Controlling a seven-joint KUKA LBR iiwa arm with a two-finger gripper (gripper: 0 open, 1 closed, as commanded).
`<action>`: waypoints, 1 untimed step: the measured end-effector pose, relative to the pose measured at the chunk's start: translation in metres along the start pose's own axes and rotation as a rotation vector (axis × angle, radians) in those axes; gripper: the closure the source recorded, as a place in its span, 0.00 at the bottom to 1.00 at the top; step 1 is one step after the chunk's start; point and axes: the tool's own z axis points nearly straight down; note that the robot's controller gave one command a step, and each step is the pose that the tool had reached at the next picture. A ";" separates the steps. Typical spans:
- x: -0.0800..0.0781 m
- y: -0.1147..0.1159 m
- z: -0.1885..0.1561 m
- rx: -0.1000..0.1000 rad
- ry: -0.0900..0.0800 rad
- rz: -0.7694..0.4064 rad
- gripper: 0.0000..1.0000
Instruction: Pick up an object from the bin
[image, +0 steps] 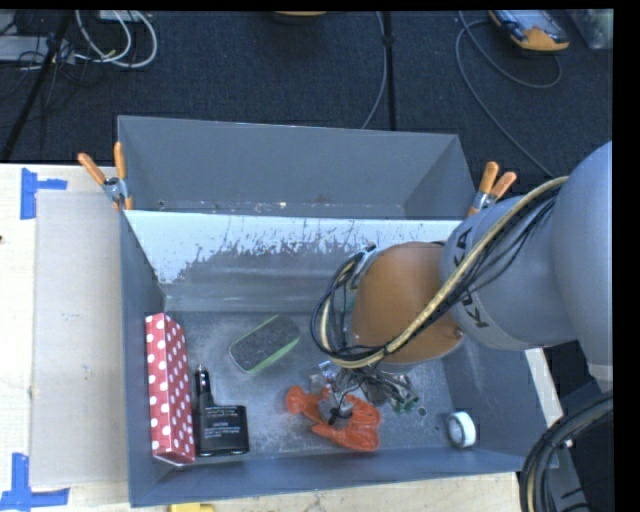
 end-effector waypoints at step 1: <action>0.000 0.000 0.000 0.000 0.000 0.003 1.00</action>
Offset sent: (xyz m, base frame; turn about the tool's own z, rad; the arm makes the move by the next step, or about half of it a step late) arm 0.0000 0.0000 0.0000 0.0000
